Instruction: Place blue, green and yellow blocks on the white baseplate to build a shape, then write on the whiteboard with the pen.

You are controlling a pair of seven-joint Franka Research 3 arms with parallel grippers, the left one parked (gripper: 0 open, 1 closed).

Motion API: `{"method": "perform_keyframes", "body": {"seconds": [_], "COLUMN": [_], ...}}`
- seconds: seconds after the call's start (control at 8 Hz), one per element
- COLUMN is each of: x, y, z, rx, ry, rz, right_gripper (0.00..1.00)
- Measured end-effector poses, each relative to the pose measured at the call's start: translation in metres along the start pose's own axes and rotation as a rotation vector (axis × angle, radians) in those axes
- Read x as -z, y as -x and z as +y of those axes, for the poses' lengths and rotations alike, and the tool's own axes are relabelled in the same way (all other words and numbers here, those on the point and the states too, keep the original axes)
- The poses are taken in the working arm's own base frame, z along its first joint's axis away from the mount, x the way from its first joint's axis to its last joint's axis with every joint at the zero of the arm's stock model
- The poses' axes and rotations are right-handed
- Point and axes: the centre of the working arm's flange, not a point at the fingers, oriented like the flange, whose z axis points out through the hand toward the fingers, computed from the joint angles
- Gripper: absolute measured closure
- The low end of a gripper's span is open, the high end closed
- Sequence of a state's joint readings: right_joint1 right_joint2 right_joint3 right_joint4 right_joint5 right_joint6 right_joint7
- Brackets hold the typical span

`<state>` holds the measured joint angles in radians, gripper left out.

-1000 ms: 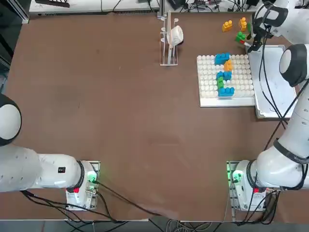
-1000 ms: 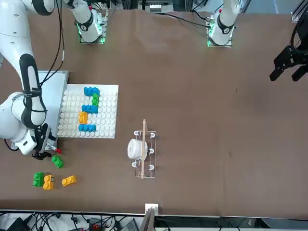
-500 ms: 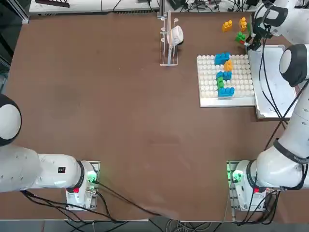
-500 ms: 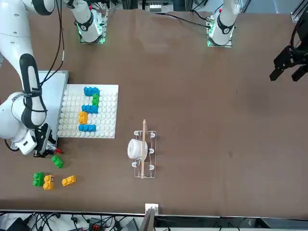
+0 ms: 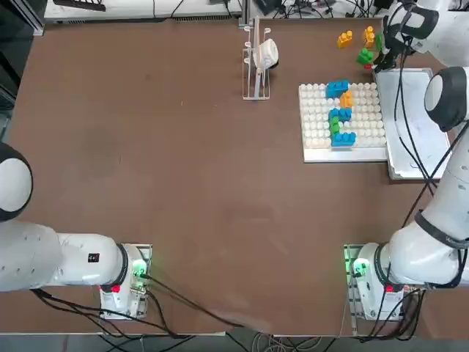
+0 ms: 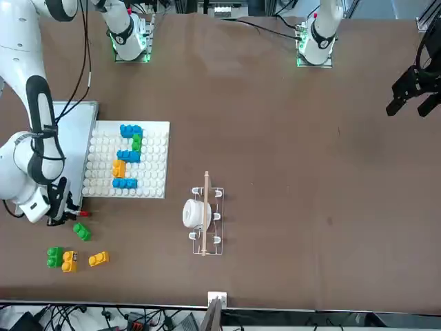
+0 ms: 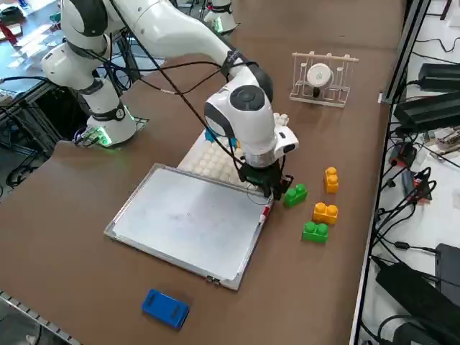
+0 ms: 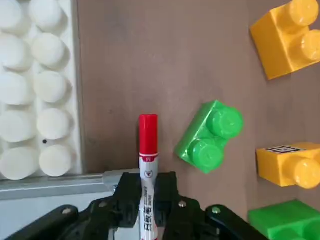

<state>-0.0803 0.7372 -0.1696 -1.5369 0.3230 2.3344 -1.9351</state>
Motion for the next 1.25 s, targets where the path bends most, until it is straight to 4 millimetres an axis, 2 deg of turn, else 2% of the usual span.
{"method": "perform_keyframes", "body": {"seconds": [0.38,0.5,0.62,1.0,1.12,1.25], "x": [0.002,0.01,0.032,0.143,0.168,0.185], "y": [0.003,0.007,0.007,0.004,0.01,0.02], "z": [0.0,0.001,0.002,-0.008,-0.019,-0.032], "rx": [-0.01,-0.015,-0.018,-0.022,-0.041,-0.056], "ry": [0.005,0.008,0.001,-0.036,-0.047,-0.065], "rz": [0.003,0.006,0.023,0.1,0.134,0.191], "right_gripper": [0.82,0.82,0.82,0.82,0.82,0.82]}}
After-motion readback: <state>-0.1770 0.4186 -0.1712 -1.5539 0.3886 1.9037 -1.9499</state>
